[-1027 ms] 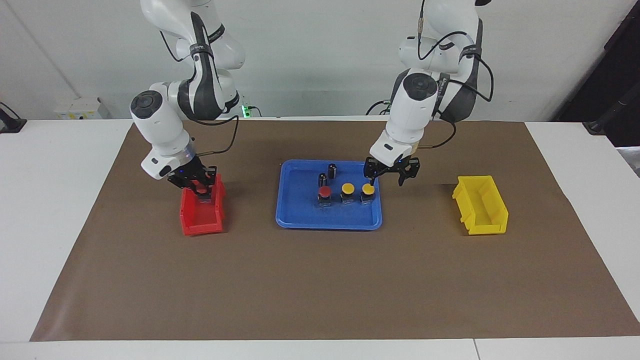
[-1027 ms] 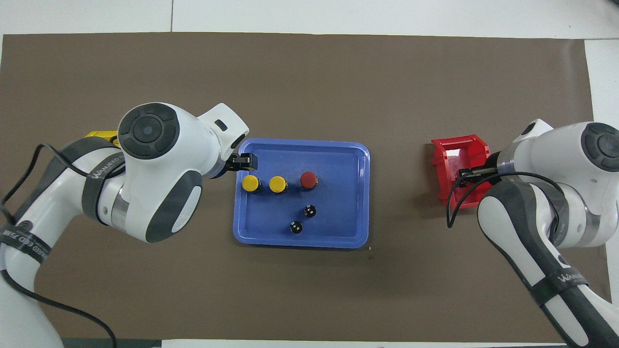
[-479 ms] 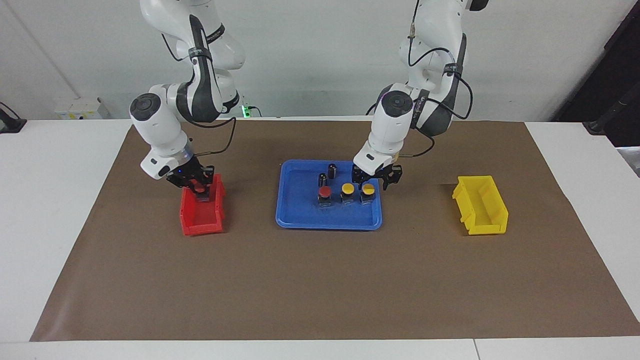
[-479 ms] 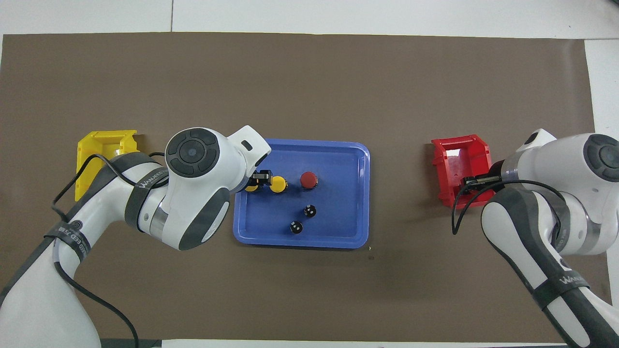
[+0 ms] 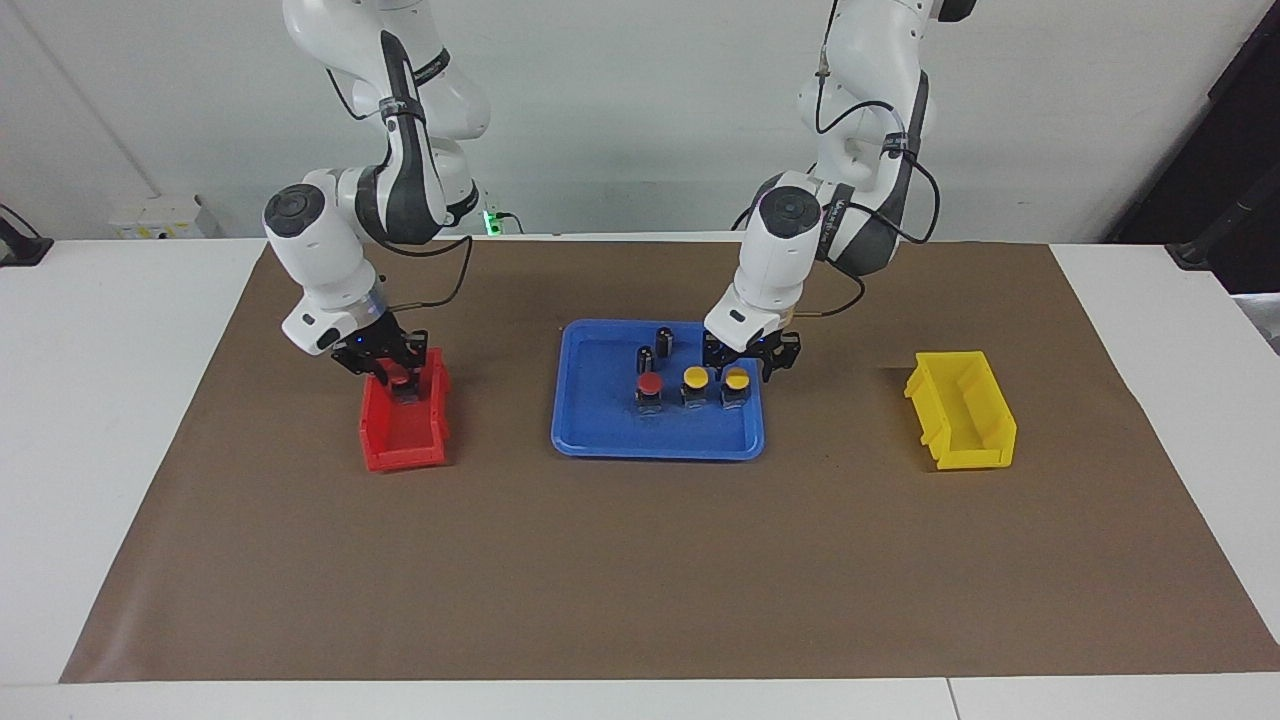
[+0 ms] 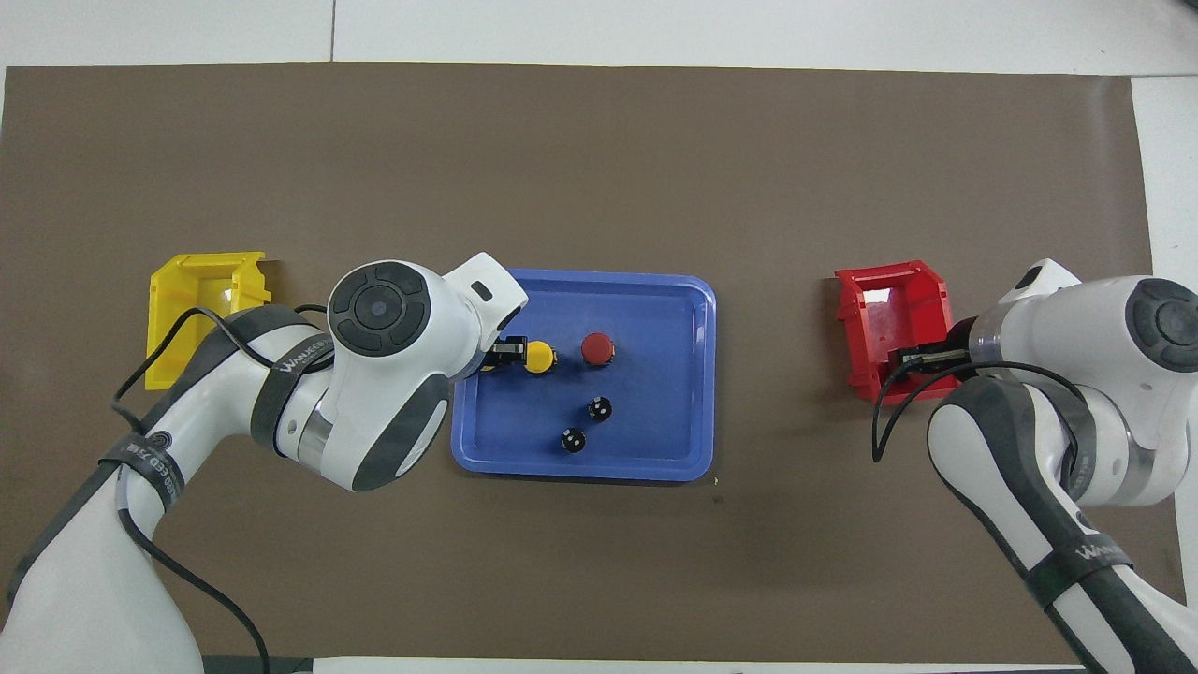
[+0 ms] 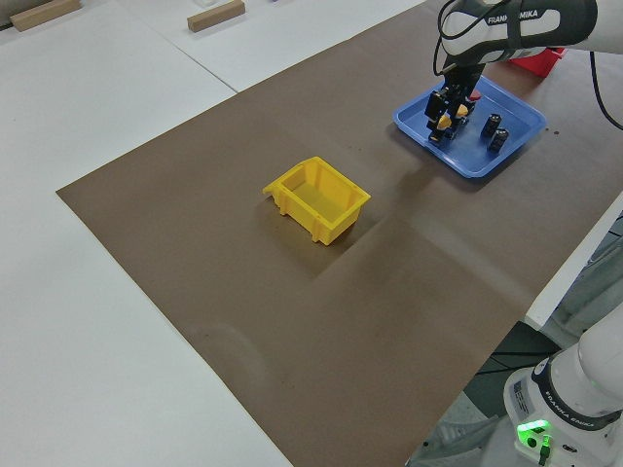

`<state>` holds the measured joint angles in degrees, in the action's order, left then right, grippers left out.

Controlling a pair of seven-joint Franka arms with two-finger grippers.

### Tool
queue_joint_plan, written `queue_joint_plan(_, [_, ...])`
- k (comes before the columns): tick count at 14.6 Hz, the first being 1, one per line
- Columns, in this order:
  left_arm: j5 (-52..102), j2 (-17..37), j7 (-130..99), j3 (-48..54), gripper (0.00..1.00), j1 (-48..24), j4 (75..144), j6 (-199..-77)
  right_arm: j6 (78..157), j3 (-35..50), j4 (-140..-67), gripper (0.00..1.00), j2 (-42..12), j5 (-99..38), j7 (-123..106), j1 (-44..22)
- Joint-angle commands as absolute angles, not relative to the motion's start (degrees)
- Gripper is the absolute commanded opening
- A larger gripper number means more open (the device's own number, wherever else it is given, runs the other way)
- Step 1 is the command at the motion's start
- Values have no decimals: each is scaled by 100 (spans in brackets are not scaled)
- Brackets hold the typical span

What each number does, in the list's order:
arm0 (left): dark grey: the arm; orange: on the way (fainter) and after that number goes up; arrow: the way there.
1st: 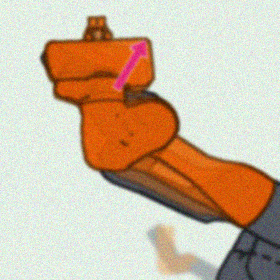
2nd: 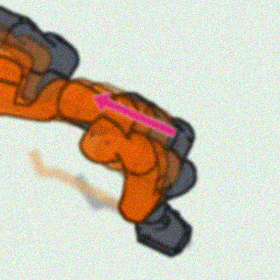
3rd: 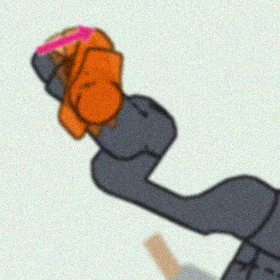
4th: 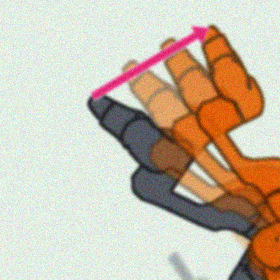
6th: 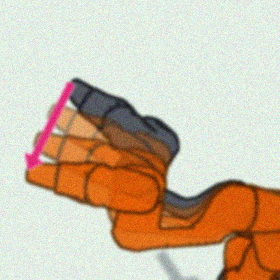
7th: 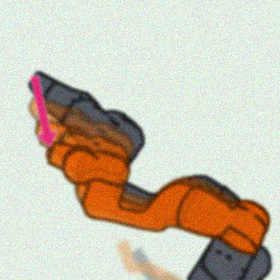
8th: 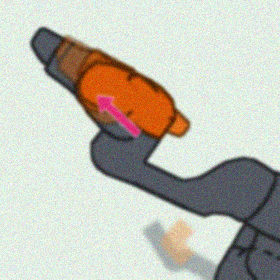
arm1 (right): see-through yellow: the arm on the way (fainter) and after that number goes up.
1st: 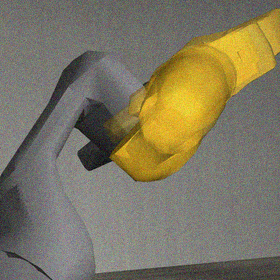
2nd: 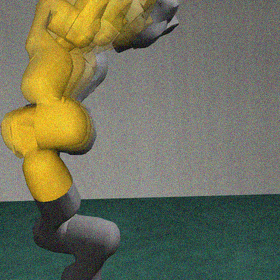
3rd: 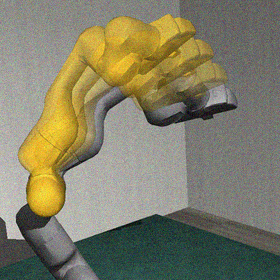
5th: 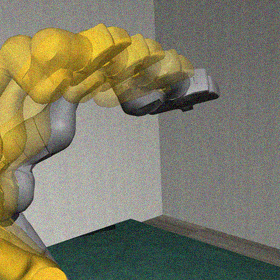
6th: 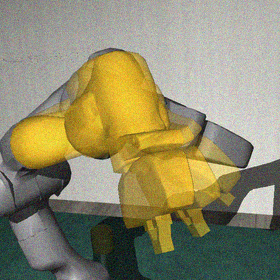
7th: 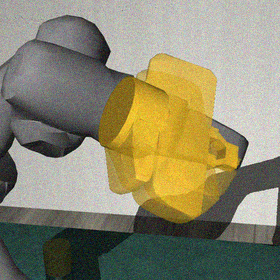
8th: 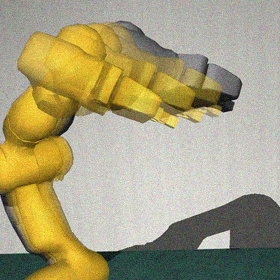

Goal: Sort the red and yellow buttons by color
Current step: 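Grasp a yellow button with the left gripper while the right gripper releases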

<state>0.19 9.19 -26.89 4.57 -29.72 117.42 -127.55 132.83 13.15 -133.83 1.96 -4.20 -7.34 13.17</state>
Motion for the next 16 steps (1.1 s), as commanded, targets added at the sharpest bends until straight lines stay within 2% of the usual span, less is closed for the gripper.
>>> queue_joint_plan(1, [62, 835, -2751, 387, 44, -3067, 11900, -12946, 12809, 1362, -12958, 70, 203, -598, -976, 1380])
queue_joint_plan(2, [62, 835, -2751, 387, 34, -3067, 11900, -12964, 12397, 1362, -12564, 71, 80, -598, -984, 1389])
queue_joint_plan(3, [62, 844, -2760, 387, 18, -3067, 11900, -12964, 11984, 1354, -12159, 71, -34, -589, -984, 1397])
queue_joint_plan(5, [62, 835, -2777, 387, 7, -3067, 11883, -12903, 11218, 1354, -11324, 75, -254, -580, -923, 1345])
queue_joint_plan(7, [70, 861, -2804, 378, 4, -3059, 11717, -12702, 10786, 1397, -10769, 79, -360, -580, -696, 1197])
queue_joint_plan(9, [70, 861, -2813, 360, 3, -2980, 11322, -12167, 10766, 1389, -10434, 85, -553, -493, -152, 776])
queue_joint_plan(13, [79, 668, -2743, 308, 2, -2787, 10532, -10928, 11144, 1389, -10415, 97, -632, -448, 833, 124])
queue_joint_plan(16, [44, 607, -2183, 290, 2, -2269, 10301, -10477, 11714, 1389, -10459, 99, -755, -448, 1876, -585])
